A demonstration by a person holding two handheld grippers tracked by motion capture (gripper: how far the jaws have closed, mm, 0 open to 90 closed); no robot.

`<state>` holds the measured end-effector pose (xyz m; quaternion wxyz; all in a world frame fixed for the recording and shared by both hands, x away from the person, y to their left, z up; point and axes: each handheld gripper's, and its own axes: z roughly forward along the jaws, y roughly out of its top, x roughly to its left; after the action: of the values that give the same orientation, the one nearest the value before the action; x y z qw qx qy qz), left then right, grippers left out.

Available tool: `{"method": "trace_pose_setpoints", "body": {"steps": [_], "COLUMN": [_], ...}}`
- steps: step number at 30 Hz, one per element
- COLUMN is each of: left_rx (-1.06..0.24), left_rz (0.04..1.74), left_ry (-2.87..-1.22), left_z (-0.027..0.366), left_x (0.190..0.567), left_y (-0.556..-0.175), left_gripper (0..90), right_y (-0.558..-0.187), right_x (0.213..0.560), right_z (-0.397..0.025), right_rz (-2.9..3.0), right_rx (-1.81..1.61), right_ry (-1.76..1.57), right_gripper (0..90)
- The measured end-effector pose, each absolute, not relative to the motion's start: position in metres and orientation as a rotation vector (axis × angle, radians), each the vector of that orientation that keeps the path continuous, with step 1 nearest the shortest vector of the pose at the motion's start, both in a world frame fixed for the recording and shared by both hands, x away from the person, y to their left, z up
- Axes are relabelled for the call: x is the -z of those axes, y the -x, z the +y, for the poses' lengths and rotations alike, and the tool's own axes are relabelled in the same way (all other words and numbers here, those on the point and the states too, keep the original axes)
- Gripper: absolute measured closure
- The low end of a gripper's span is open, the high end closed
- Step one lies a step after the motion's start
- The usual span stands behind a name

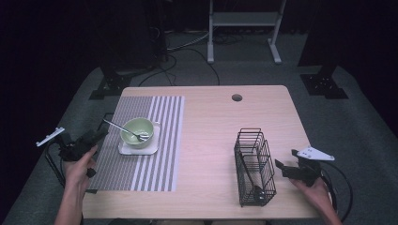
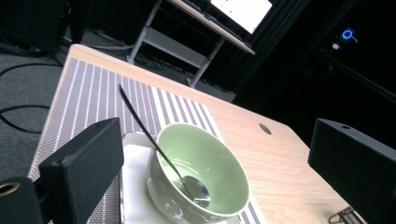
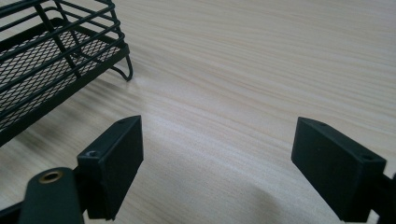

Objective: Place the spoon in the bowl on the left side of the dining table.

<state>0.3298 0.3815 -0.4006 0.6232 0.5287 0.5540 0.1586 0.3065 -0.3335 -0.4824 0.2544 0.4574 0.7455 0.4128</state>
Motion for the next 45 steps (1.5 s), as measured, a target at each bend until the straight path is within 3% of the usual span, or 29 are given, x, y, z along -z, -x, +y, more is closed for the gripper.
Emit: {"method": "trace_pose_setpoints", "body": {"steps": [45], "left_rx": [-0.274], "left_rz": [1.136], "left_ry": [-1.382], "left_z": [0.321], "left_x": [0.405], "left_y": [-0.315], "left_gripper": [2.3], "right_y": [-0.307], "right_x": [0.483], "right_z": [-0.334], "right_rz": [2.033], "right_rx": [-1.119], "right_ry": [-1.239], "right_gripper": [15.7]}}
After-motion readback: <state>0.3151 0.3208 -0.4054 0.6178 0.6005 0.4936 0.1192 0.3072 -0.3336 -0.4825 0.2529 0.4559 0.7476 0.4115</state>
